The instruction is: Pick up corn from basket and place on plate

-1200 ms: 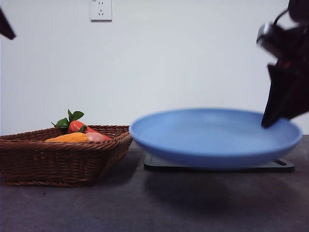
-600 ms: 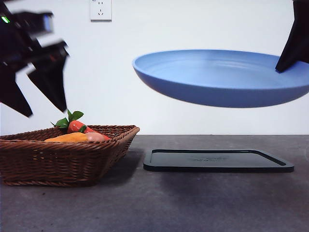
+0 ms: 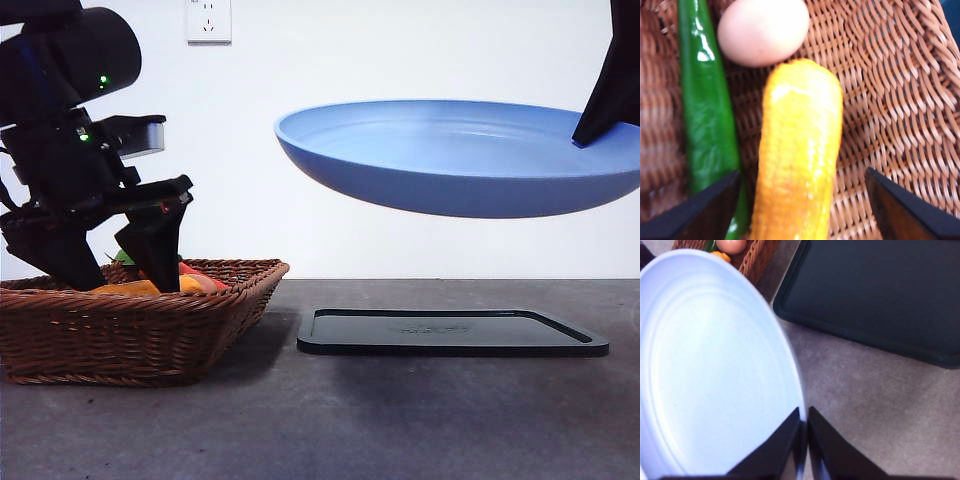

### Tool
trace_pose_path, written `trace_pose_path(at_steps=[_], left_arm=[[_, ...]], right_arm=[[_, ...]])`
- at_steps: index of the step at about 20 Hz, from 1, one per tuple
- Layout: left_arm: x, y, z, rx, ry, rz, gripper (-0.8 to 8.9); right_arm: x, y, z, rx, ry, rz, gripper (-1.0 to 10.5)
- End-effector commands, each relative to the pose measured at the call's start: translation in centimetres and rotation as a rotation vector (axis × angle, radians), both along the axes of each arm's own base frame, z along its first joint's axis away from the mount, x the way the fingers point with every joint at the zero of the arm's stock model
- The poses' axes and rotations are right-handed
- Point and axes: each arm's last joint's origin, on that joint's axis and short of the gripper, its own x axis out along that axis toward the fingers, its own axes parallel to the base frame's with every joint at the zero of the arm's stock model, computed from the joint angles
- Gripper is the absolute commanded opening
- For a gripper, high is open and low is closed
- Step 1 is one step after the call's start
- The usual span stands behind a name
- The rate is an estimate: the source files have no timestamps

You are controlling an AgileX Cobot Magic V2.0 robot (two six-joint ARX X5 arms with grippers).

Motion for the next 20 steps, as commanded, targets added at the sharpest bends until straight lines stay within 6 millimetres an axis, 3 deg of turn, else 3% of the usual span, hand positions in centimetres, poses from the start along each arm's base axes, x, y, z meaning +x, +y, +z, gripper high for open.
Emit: trace_pose_path(at_steps=[1, 8, 20], left_arm=[[0.3, -0.4, -0.4, 0.016, 0.013, -0.007, 4.02], [-0.3, -1.5, -0.5, 0.032, 0.020, -0.067, 3.73], [-0.6, -1.3, -1.0, 0.059, 0.074, -0.072, 2.75]], right_arm=[[0.2, 0.1, 0.5, 0.015, -0.014, 0.001, 0.0], [0.3, 0.1, 0.6, 0.020, -0.035, 0.001, 0.0], [0.3, 0.2, 0.6, 0.020, -0.035, 0.001, 0.0]])
